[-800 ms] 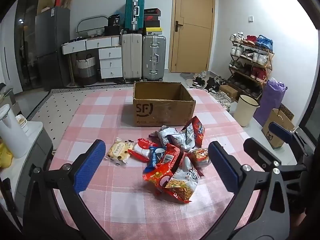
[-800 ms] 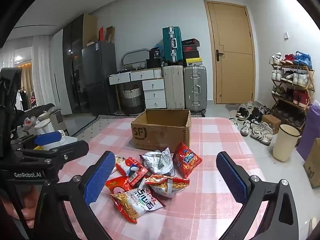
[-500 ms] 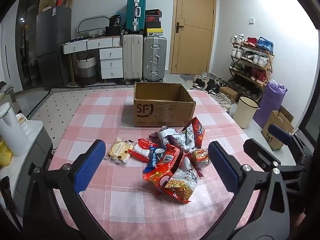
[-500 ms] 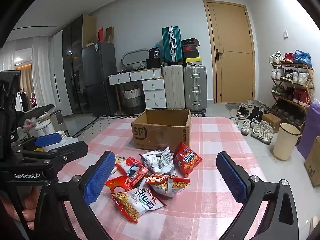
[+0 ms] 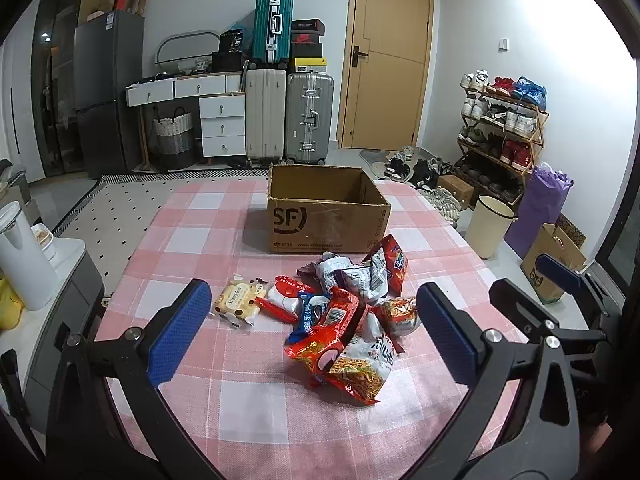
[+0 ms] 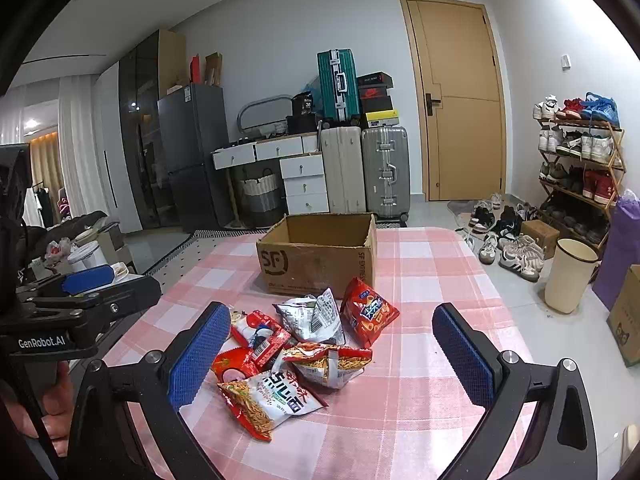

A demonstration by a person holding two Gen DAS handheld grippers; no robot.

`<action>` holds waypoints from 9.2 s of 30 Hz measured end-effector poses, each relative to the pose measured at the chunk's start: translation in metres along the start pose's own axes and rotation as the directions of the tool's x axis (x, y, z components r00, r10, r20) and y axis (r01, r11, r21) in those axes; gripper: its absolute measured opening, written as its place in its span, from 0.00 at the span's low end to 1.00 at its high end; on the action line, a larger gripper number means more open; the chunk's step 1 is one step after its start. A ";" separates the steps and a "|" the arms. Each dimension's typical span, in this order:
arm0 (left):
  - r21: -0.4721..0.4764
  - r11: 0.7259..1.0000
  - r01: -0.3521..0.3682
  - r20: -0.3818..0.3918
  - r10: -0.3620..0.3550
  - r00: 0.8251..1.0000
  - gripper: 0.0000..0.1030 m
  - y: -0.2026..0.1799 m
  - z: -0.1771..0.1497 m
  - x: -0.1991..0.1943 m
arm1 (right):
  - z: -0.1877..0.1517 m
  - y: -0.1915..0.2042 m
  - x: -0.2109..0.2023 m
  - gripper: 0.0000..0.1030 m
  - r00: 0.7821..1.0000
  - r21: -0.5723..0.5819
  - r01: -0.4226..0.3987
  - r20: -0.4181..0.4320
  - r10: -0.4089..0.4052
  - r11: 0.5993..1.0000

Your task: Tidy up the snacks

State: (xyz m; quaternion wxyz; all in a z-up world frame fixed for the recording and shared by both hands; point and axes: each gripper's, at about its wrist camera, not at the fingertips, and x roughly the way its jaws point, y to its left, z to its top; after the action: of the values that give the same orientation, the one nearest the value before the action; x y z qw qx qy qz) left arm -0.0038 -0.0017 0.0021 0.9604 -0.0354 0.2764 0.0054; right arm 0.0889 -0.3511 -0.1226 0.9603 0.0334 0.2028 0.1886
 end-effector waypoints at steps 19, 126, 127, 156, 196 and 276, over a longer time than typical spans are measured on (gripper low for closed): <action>-0.010 1.000 0.005 0.014 -0.005 1.000 0.99 -0.001 0.001 -0.003 | 0.001 -0.002 -0.008 1.00 1.000 -0.002 0.002 0.006 -0.002 1.000; -0.230 0.973 -0.019 -0.200 -0.028 0.979 0.99 0.109 -0.065 0.122 | -0.086 0.035 0.162 0.81 0.820 0.113 -0.325 -0.461 0.339 0.939; -0.227 0.974 -0.023 -0.198 -0.023 0.980 0.99 0.109 -0.065 0.120 | -0.087 0.036 0.162 0.80 0.820 0.115 -0.328 -0.458 0.343 0.938; -0.222 0.975 -0.020 -0.273 -0.042 0.961 0.99 0.096 -0.080 0.112 | -0.055 -0.011 0.104 0.56 0.792 0.306 -0.467 -0.271 0.547 0.829; -0.173 0.981 0.085 -0.388 -0.147 0.910 0.90 0.031 -0.107 0.179 | -0.037 -0.065 0.054 0.56 0.865 0.304 -0.433 -0.126 0.486 0.849; -0.143 0.969 0.200 -0.209 -0.227 0.951 0.41 0.058 0.185 0.294 | 0.171 -0.045 0.269 0.56 0.900 0.172 -0.379 -0.158 0.405 0.909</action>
State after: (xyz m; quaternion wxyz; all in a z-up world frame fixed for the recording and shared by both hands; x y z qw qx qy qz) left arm 0.3420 0.0662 -0.0017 0.9141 -0.1231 0.3766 -0.0861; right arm 0.4016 -0.2899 -0.0736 0.8741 0.1210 0.2951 0.3664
